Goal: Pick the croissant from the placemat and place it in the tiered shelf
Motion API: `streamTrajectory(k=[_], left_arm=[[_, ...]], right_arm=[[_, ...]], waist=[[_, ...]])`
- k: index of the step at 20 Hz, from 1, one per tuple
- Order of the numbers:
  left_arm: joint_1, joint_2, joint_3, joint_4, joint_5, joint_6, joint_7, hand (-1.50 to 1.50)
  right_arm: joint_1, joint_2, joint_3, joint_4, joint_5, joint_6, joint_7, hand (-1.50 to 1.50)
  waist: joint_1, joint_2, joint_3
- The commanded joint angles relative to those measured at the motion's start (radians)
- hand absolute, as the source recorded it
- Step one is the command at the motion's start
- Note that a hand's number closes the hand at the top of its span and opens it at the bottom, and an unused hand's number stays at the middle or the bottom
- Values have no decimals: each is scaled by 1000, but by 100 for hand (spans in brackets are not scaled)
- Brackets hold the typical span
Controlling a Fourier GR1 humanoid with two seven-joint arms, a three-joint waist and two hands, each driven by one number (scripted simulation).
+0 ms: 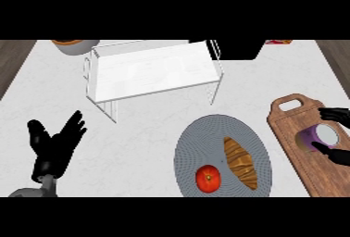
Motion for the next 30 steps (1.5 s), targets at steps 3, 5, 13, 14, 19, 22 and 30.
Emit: streamTrajectory(k=[3, 5, 13, 14, 19, 22, 30], left_arm=[[1, -12, 14, 67, 1, -55, -37, 0], [27, -14, 17, 67, -10, -53, -59, 0], [-2, -13, 19, 55, -20, -55, -1, 0], [-3, -32, 21, 50, -17, -44, -10, 0], [53, -24, 21, -34, -18, -54, -6, 0], [-13, -66, 0, 44, -56, -27, -13, 0], [-18, -38, 57, 33, -40, -83, 19, 0]], right_arm=[[44, -87, 36, -51, 27, 188, -41, -150], [158, -89, 55, -193, 27, 197, -14, -150], [110, -147, 107, -517, 29, 198, 403, -150], [156, -155, 104, -605, 5, 196, 477, -150], [100, -65, 184, -759, 84, 49, 784, -150], [29, 1, 290, -788, 233, -35, 919, -150], [25, 96, 414, -790, 374, 35, 1083, -150]], waist=[[2, -8, -1], [-9, -12, -3], [0, -12, -3], [-8, -14, -3], [15, -12, -2], [17, -8, -2], [10, -9, -1]])
